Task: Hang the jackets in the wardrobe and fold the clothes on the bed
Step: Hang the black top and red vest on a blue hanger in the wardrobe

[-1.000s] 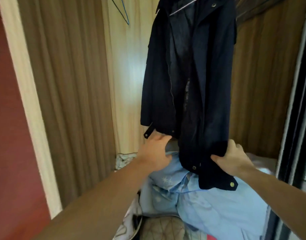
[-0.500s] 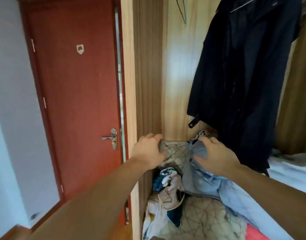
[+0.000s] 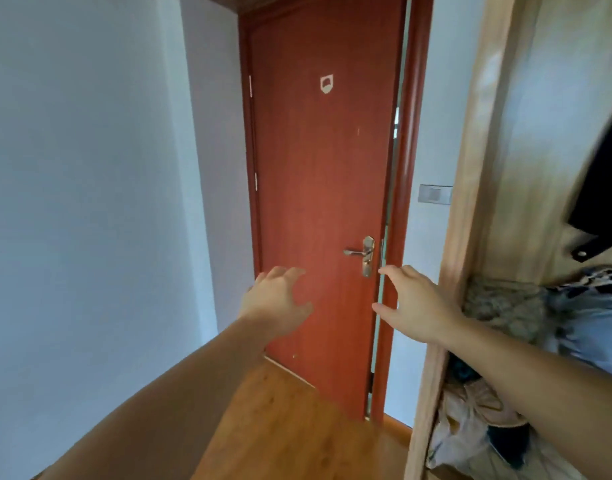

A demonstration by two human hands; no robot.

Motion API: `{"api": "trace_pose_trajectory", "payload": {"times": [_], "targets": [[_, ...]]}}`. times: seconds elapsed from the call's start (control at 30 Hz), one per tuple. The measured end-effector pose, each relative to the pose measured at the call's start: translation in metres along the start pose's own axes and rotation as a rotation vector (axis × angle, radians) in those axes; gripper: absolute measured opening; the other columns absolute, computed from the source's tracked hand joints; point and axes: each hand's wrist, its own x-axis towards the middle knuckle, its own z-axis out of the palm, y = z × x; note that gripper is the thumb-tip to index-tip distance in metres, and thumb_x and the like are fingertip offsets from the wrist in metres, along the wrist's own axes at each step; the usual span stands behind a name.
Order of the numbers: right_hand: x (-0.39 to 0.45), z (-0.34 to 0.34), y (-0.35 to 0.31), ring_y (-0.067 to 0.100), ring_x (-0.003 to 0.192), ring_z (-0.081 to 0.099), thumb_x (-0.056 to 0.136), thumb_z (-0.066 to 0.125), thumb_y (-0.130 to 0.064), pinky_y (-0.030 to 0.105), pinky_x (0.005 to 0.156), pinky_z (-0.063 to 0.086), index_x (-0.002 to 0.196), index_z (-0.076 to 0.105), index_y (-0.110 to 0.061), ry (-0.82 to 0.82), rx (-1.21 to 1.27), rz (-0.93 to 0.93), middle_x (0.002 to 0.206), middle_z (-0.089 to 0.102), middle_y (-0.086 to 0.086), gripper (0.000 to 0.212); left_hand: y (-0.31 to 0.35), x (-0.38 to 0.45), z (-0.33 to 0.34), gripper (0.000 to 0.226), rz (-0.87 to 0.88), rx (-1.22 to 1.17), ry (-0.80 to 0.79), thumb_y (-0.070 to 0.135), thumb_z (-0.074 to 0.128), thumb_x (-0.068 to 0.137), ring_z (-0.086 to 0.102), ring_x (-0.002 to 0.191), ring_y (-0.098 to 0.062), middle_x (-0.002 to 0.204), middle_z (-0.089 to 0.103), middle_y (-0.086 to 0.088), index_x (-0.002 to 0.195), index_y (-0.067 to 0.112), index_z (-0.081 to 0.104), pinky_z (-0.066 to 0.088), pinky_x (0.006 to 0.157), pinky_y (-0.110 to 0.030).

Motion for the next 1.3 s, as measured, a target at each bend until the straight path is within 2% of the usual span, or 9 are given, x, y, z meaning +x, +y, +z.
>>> {"api": "trace_pose_trajectory", "payload": {"times": [0.1,0.27,0.37,0.47,0.57,0.8,0.97,1.17,1.3], "targets": [[0.017,0.029,-0.028,0.016,0.119,0.055,0.086,0.054,-0.054,0.037,0.084,0.052,0.140,0.034,-0.031,-0.078,0.071,-0.072,0.137,0.047,-0.004,0.062,-0.042,-0.022,-0.006,0.065,-0.127,0.028,0.021,0.046,0.059,0.081,0.039,0.132,-0.018,0.146,0.042,0.009,0.142,0.039,0.037,0.043,0.101,-0.040],[0.034,0.082,-0.068,0.016,0.111,0.059,0.086,0.055,-0.054,0.034,0.079,0.051,0.139,0.033,-0.034,-0.186,0.185,-0.240,0.134,0.048,-0.006,0.062,-0.085,-0.070,-0.009,0.065,-0.387,0.106,0.029,0.044,0.057,0.082,0.036,0.132,-0.017,0.145,0.040,0.011,0.143,0.041,0.035,0.038,0.101,-0.037],[0.038,0.108,-0.088,0.019,0.117,0.055,0.086,0.055,-0.054,0.033,0.078,0.044,0.141,0.032,-0.033,-0.249,0.259,-0.382,0.139,0.045,-0.005,0.063,-0.091,-0.106,-0.013,0.063,-0.529,0.166,0.057,0.042,0.056,0.084,0.036,0.132,-0.018,0.146,0.039,0.008,0.143,0.039,0.035,0.038,0.103,-0.038],[0.030,0.123,-0.113,0.020,0.120,0.051,0.084,0.053,-0.056,0.037,0.088,0.046,0.141,0.032,-0.034,-0.337,0.272,-0.556,0.139,0.045,-0.004,0.065,-0.086,-0.157,-0.019,0.060,-0.714,0.221,0.090,0.040,0.055,0.087,0.037,0.131,-0.019,0.147,0.038,0.007,0.144,0.037,0.034,0.040,0.101,-0.039],[0.007,0.127,-0.146,0.019,0.119,0.051,0.086,0.053,-0.055,0.036,0.088,0.046,0.141,0.033,-0.033,-0.370,0.321,-0.701,0.137,0.047,-0.005,0.063,-0.073,-0.218,-0.029,0.059,-0.853,0.281,0.115,0.040,0.053,0.088,0.039,0.128,-0.018,0.145,0.040,0.008,0.144,0.037,0.034,0.041,0.097,-0.036],[-0.089,0.095,-0.248,0.018,0.123,0.049,0.089,0.053,-0.055,0.033,0.090,0.047,0.141,0.033,-0.030,-0.457,0.475,-1.061,0.139,0.045,-0.004,0.061,-0.019,-0.378,-0.070,0.059,-1.162,0.423,0.276,0.041,0.057,0.087,0.041,0.131,-0.021,0.146,0.042,0.005,0.142,0.037,0.038,0.045,0.102,-0.043],[-0.191,0.048,-0.316,0.017,0.124,0.048,0.089,0.054,-0.054,0.032,0.091,0.046,0.142,0.034,-0.030,-0.485,0.566,-1.304,0.136,0.047,-0.003,0.062,0.044,-0.496,-0.090,0.060,-1.371,0.442,0.446,0.045,0.060,0.082,0.043,0.129,-0.022,0.141,0.046,0.004,0.138,0.038,0.041,0.047,0.099,-0.044],[-0.325,-0.015,-0.357,0.019,0.124,0.049,0.087,0.058,-0.052,0.035,0.095,0.049,0.142,0.036,-0.027,-0.523,0.650,-1.612,0.139,0.048,-0.001,0.064,0.140,-0.624,-0.098,0.058,-1.661,0.538,0.539,0.038,0.058,0.081,0.045,0.125,-0.023,0.135,0.050,0.003,0.137,0.036,0.045,0.042,0.100,-0.039],[-0.392,-0.048,-0.370,0.019,0.123,0.051,0.086,0.059,-0.054,0.039,0.095,0.050,0.142,0.036,-0.029,-0.543,0.711,-1.740,0.137,0.049,-0.001,0.066,0.194,-0.680,-0.091,0.061,-1.819,0.553,0.566,0.043,0.059,0.081,0.044,0.126,-0.022,0.138,0.048,0.004,0.140,0.034,0.043,0.042,0.100,-0.038]]}}
